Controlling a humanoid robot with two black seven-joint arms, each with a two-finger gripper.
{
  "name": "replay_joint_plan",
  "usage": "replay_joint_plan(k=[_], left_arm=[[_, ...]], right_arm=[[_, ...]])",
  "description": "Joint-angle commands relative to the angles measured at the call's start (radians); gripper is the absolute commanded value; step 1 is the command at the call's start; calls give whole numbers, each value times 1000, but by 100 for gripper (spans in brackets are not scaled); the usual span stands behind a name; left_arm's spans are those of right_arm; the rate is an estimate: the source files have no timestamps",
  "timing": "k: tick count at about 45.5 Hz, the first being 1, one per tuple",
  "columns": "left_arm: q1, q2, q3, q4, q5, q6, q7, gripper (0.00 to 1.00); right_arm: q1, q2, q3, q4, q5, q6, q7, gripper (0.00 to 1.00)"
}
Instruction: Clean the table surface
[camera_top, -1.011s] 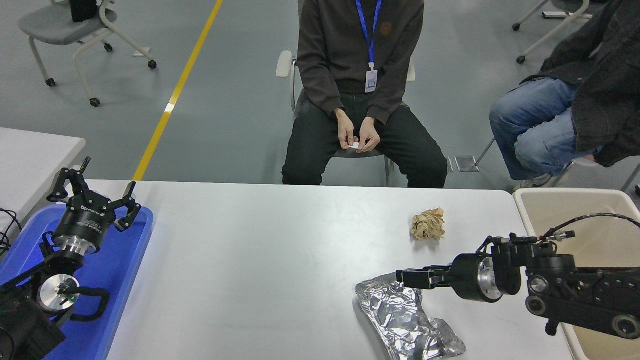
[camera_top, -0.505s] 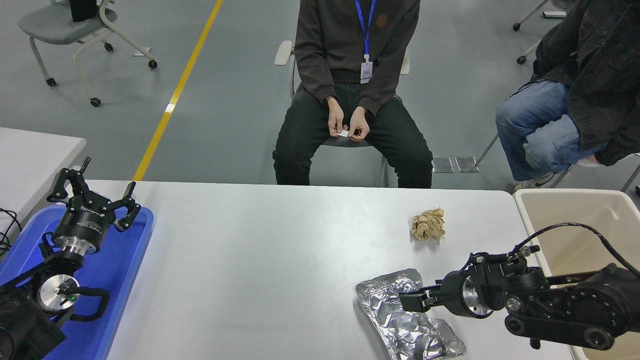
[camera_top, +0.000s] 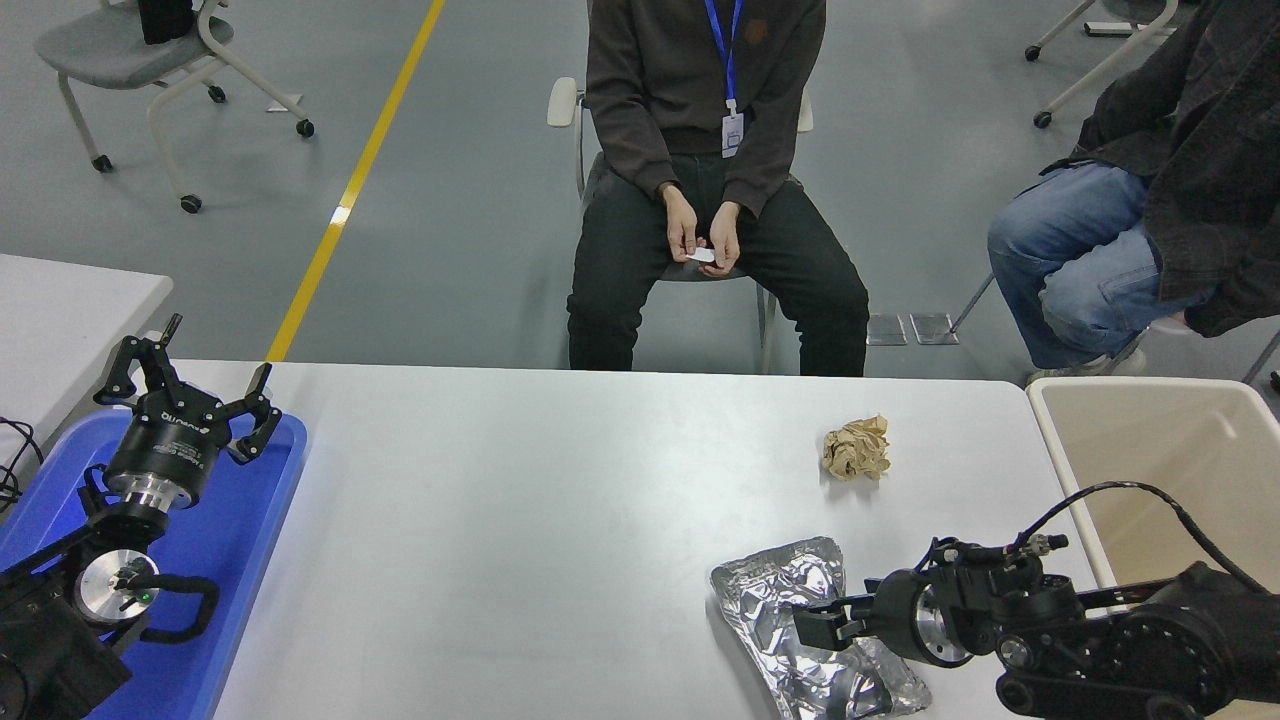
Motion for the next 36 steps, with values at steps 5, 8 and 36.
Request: replay_joint_plan(k=[5, 8, 36], left_arm=[[0, 0, 0, 0, 0, 0, 0, 100], [0, 0, 0, 0, 0, 0, 0, 100], [0, 0, 0, 0, 0, 0, 0, 100]], right_arm=[[-24, 1, -5, -15, -71, -42, 8, 84], [-24, -4, -7, -14, -58, -35, 7, 67], [-24, -35, -70, -17, -69, -31, 7, 11]])
